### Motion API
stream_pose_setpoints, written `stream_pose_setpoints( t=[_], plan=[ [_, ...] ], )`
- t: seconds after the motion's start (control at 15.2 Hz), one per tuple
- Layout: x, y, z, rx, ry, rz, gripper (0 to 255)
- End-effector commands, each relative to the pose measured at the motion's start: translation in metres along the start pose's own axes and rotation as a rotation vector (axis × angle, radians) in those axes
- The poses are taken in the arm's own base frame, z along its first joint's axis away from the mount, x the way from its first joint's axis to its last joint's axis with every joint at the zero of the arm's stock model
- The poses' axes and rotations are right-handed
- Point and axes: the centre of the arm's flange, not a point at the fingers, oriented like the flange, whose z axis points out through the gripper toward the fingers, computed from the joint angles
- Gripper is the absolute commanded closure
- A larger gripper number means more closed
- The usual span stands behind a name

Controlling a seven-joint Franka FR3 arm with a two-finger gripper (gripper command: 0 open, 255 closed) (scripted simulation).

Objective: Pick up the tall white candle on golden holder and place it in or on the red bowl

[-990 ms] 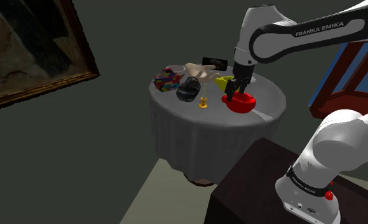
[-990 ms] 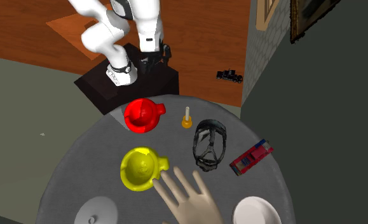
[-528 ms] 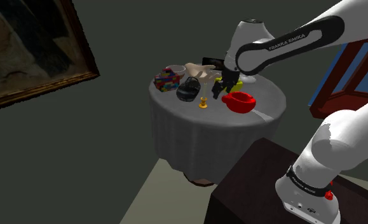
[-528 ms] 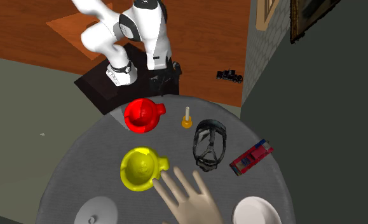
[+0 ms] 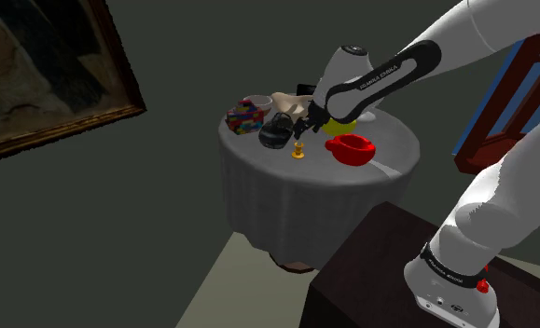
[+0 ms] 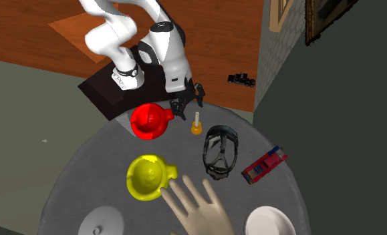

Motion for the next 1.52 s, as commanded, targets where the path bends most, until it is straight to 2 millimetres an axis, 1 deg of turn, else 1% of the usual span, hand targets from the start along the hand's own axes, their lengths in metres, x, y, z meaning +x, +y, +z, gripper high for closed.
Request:
stream_pose_setpoints(
  t=[0.0,0.4,0.92,0.99,1.45],
  plan=[
    [0.005,0.003,0.01,0.0,0.014,0.004,0],
    [0.006,0.003,0.039,0.0,0.014,0.004,0],
    [0.006,0.003,0.039,0.0,0.014,0.004,0],
    [0.006,0.003,0.039,0.0,0.014,0.004,255],
    [0.006,0.003,0.039,0.0,0.014,0.004,255]
  ],
)
